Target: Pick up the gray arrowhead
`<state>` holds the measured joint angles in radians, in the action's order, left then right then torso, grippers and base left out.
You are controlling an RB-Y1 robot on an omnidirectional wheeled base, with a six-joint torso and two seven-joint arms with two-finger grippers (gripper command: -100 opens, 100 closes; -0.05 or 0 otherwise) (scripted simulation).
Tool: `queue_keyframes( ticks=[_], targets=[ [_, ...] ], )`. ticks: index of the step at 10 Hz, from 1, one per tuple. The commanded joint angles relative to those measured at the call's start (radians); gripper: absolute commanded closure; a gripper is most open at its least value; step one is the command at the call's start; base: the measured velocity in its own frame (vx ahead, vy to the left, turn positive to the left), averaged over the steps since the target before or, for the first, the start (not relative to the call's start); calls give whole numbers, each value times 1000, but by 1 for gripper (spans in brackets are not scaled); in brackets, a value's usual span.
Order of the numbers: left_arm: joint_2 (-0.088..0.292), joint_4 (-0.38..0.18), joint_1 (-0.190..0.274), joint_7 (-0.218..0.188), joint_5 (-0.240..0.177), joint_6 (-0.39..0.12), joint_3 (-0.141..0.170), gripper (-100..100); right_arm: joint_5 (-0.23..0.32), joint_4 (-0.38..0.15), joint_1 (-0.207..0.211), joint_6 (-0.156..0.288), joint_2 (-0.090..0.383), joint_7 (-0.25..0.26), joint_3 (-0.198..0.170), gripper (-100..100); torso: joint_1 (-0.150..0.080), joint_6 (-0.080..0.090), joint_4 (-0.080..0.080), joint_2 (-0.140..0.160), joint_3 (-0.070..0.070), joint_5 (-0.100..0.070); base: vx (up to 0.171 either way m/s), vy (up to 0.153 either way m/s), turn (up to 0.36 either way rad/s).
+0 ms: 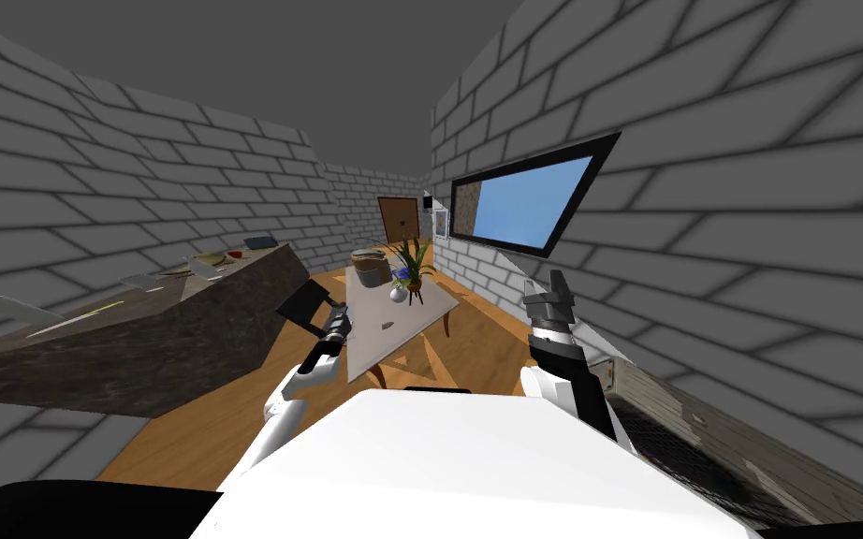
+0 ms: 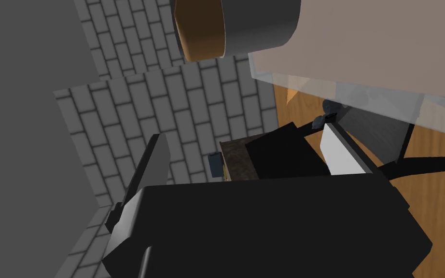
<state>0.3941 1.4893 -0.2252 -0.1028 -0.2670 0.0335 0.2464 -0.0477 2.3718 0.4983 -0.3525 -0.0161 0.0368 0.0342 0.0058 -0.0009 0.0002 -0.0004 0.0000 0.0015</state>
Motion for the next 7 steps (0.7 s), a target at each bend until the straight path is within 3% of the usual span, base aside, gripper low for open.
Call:
queue_keyframes(
  ticks=[1, 3, 4, 6, 7],
  targets=[
    [18, -50, 20, -13, -21, -50, 23, -100, 0, 0, 0, 0, 0, 0, 0, 0, 0, 0, 0, 0, 0, 0, -56, 61, -392],
    [18, -85, 20, -13, -21, -53, 23, -100, 0, 0, 0, 0, 0, 0, 0, 0, 0, -1, 0, -1, 0, 0, -30, 38, -53],
    [34, -120, 38, -25, -39, -98, 42, -100, 0, 0, 0, 0, 0, 0, 0, 0, -1, -1, 0, -2, -1, 0, -29, 24, -299],
    [34, -148, 38, -25, -39, -98, 42, -100, 0, 0, 0, 0, 0, 0, 0, 0, -1, 0, 0, -2, -1, 0, -25, 26, -92],
    [48, -190, 55, -38, -58, -143, 62, -100, 0, 0, 0, 0, 0, 0, 0, 0, -2, -1, -1, -3, -1, 0, -23, 23, -255]
  ],
)
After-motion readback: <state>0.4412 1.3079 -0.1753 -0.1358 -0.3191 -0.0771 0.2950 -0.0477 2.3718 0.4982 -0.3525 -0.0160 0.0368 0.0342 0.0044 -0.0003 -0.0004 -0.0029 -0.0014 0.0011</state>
